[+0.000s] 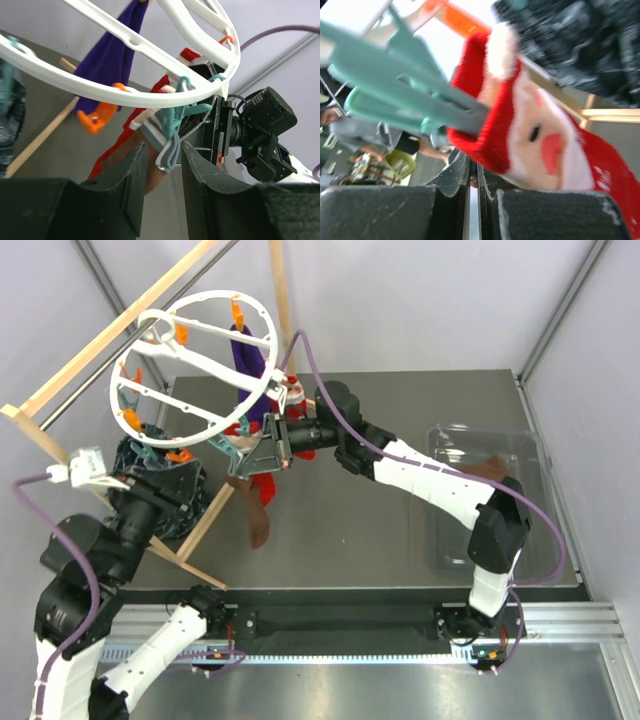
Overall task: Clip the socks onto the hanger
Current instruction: Clamp the sock onto the hanger, then open the clamp at the hanger.
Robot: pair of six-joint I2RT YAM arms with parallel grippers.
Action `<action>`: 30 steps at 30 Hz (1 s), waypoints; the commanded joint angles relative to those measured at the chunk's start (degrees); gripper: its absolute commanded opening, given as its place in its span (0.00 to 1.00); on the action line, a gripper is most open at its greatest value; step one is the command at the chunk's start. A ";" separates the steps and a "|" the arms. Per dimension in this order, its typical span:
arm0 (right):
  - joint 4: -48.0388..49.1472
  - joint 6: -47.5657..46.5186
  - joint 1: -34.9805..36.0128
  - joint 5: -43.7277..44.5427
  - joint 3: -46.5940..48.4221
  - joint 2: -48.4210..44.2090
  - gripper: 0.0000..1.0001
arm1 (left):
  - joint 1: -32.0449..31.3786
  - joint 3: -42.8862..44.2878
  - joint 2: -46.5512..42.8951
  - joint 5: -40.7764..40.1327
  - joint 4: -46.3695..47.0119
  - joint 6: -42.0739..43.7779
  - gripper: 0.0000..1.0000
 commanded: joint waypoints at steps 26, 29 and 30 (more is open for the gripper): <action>-9.75 -9.21 -4.28 3.24 7.05 -3.09 0.00 | -0.05 6.86 12.74 -17.67 -5.57 2.56 0.64; -11.78 -10.88 -4.28 4.91 6.70 -3.70 0.00 | -0.05 5.90 12.30 -17.15 -3.55 3.79 0.53; -12.05 -11.15 -4.37 5.26 6.52 -3.88 0.00 | -0.05 5.11 12.21 -16.80 -2.94 4.05 0.47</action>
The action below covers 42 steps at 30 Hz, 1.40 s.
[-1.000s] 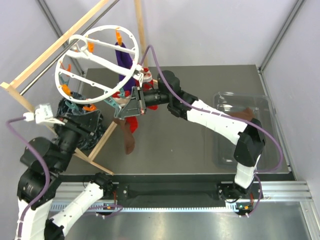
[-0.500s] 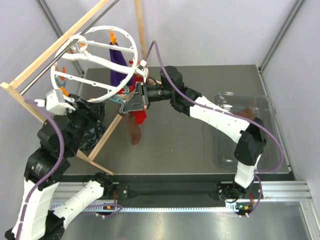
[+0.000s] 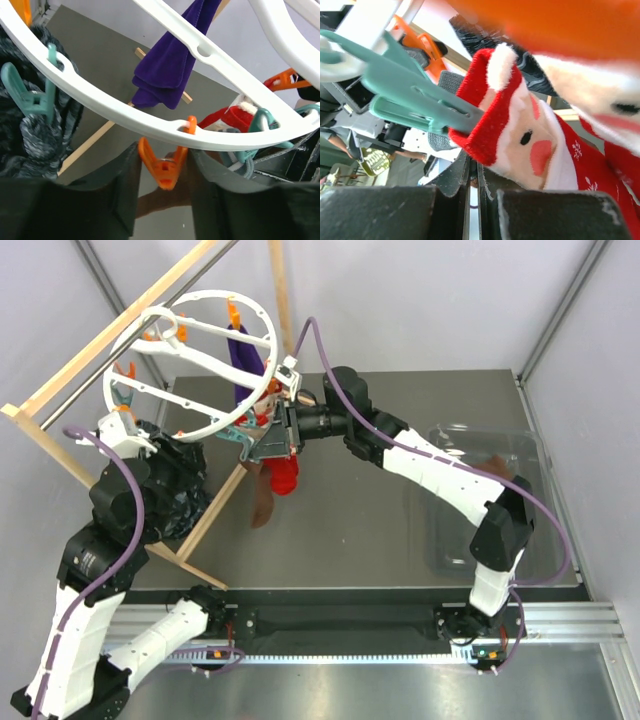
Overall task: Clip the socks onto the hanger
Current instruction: Open the clamp at the hanger.
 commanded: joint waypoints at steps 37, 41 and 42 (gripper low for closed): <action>-35.92 -20.51 -20.16 55.56 -23.98 -38.74 0.71 | -0.08 -4.18 -5.50 6.68 9.56 3.54 0.00; -36.64 -14.87 -34.49 63.14 -34.35 -41.47 0.68 | -0.08 -5.41 -6.11 7.64 10.87 3.19 0.00; -36.02 -13.91 -37.12 61.92 -36.37 -41.56 0.67 | -0.08 -5.76 -6.20 8.08 11.05 2.84 0.00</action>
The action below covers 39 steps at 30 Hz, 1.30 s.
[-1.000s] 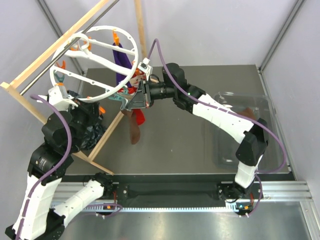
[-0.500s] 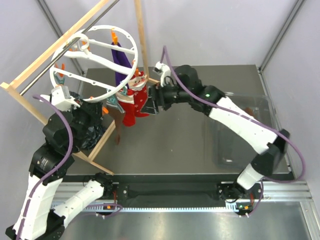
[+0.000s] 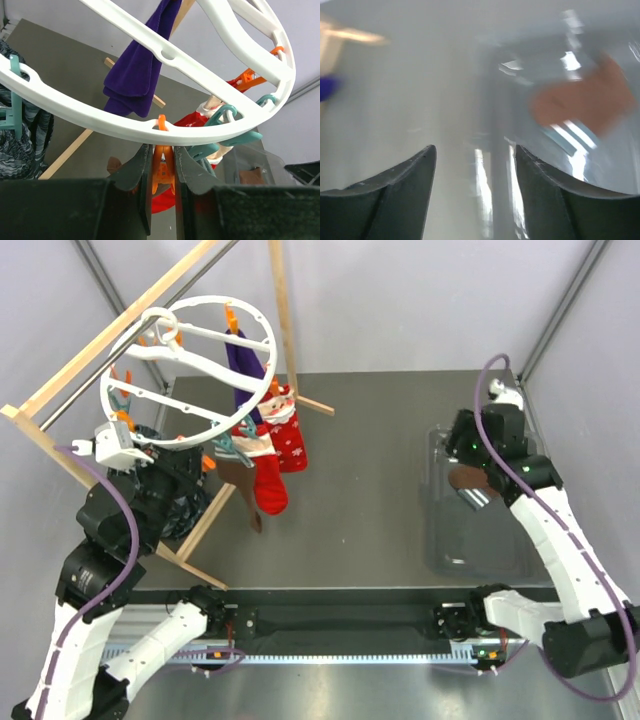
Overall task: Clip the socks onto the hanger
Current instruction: Open the clamp at the hanger, then pick up the sock from the bin.
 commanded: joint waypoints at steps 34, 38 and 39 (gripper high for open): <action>16.89 1.91 -28.73 -1.98 -21.75 23.21 0.51 | -0.05 -3.62 0.34 6.49 5.66 -2.93 0.00; 16.71 1.83 -27.76 -1.63 -21.05 25.40 0.49 | -0.05 -3.70 0.25 6.67 5.49 -3.37 0.00; 16.63 1.91 -27.41 -1.63 -20.87 25.76 0.47 | -0.05 -3.62 0.08 6.67 5.23 -3.46 0.00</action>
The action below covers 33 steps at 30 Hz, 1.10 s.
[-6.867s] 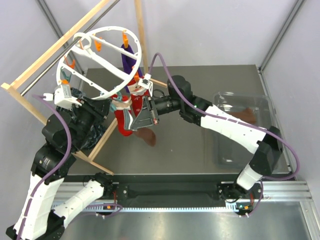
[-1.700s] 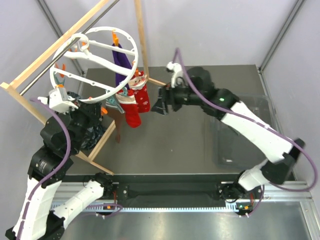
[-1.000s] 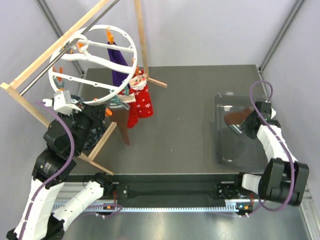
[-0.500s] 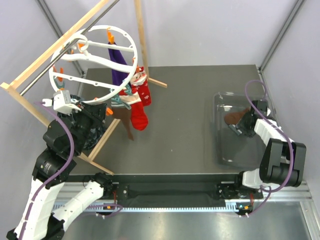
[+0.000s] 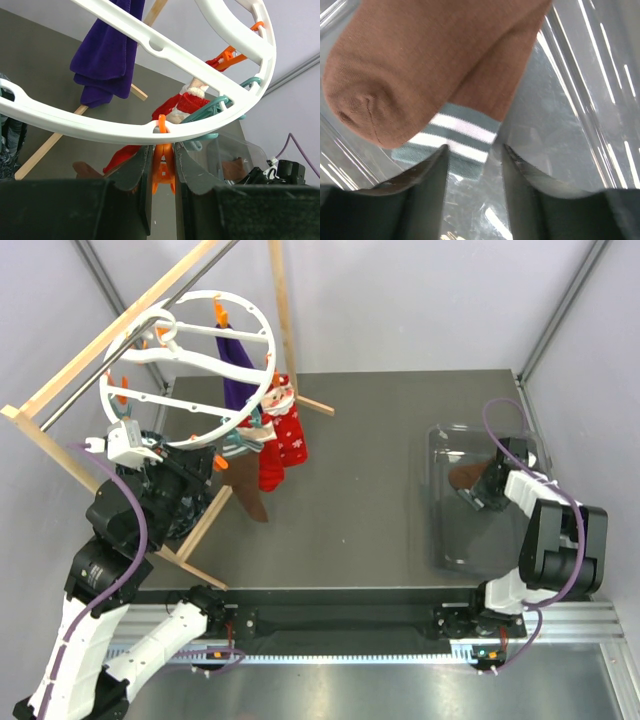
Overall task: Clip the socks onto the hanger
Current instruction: Pick up the sock from the bin.
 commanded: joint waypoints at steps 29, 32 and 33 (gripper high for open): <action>-6.72 -0.93 18.65 -22.03 12.72 -29.75 0.00 | -0.08 1.46 0.01 0.34 -0.47 -1.58 0.00; -4.88 0.30 23.23 -30.83 14.40 -29.14 0.00 | -0.08 1.55 0.10 0.70 -0.47 -1.93 0.00; -4.35 0.30 27.51 -32.41 15.62 -28.87 0.00 | -0.08 1.55 0.10 0.87 -0.47 -2.11 0.00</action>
